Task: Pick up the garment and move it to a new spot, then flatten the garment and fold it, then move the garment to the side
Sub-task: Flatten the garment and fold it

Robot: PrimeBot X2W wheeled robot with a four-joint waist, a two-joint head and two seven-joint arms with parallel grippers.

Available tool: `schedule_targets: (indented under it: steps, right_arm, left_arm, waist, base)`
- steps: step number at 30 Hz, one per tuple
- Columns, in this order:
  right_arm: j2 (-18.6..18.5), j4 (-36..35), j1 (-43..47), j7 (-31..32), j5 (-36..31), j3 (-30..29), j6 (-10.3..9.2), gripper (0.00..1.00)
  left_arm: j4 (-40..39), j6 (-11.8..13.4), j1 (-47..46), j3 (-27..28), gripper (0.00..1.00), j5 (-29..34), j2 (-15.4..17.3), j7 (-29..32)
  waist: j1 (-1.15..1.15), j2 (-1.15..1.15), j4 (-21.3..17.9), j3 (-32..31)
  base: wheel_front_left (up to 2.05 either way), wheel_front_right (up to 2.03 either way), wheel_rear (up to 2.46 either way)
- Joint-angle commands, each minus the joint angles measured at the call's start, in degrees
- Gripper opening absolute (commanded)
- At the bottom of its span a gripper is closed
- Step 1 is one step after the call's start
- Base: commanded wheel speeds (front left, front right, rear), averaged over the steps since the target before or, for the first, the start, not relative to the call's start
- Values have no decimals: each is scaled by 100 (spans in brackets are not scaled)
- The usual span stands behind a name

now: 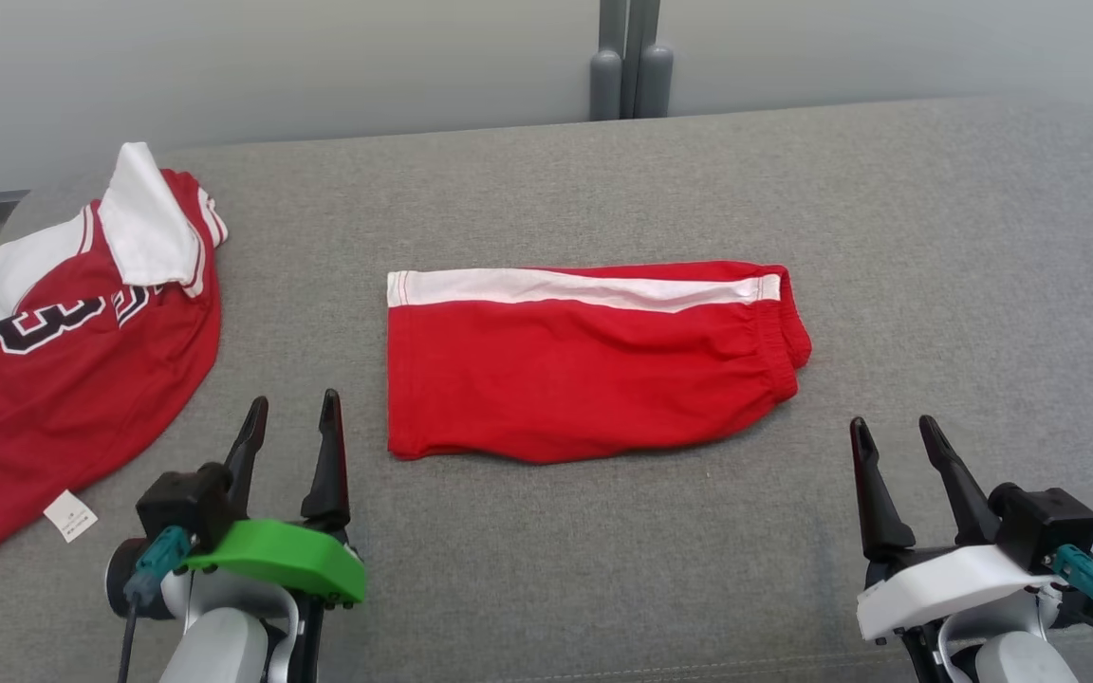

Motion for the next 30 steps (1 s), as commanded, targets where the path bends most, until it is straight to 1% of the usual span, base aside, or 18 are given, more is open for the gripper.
schedule_targets:
  steps: [1, 4, 8, 10, 13, 15, 19, 23, 27, 30]
  right_arm:
    - [-8, 72, 14, -32, 58, -8, -1, 100]
    - [-7, 257, -110, -50, 119, -23, 0, 100]
    - [-9, 556, -250, -84, 184, -70, 0, 100]
    - [-10, 699, -291, -110, 182, -91, 0, 100]
    - [-10, 904, -331, -126, 8, -101, 0, 100]
    - [-10, 1041, -305, -99, -283, -133, 0, 100]
    - [-11, 1103, -242, -47, -605, -242, -1, 100]
    - [-10, 1051, -161, 46, -786, -315, -1, 100]
    - [-10, 1011, -56, 206, -918, -434, -1, 100]
    - [-9, 977, 23, 306, -983, -526, -1, 100]
  left_arm:
    - [-143, 77, 225, 116, 100, 129, -40, -3]
    - [-494, 153, 560, 368, 100, 374, -93, -5]
    - [-977, 175, 975, 674, 100, 729, -136, -6]
    - [-1169, 171, 1201, 798, 100, 915, -146, -5]
    - [-1375, 111, 1456, 956, 100, 1100, -156, -3]
    - [-1405, 81, 1744, 1075, 100, 1189, -186, -3]
    - [-1201, 10, 1977, 1052, 100, 1253, -99, -4]
    - [-1095, -18, 2125, 947, 100, 1311, -8, 140]
    - [-1109, -34, 2212, 877, 100, 1253, 15, 400]
    - [-1060, -56, 2200, 905, 100, 1174, 39, 469]
  waist:
    - [0, 0, 189, -153]
    - [0, 0, 318, -233]
    - [0, 0, 464, -342]
    - [0, 0, 524, -406]
    - [0, 0, 603, -488]
    - [0, 0, 657, -562]
    - [0, 0, 670, -637]
    - [0, 0, 643, -689]
    - [0, 0, 603, -708]
    - [0, 0, 571, -707]
  base:
    - [0, 0, 0]
    - [0, 0, 0]
    - [0, 0, 0]
    - [0, 0, 0]
    - [0, 0, 0]
    - [0, 0, 0]
    - [0, 0, 0]
    - [0, 0, 0]
    - [0, 0, 0]
    - [0, 0, 0]
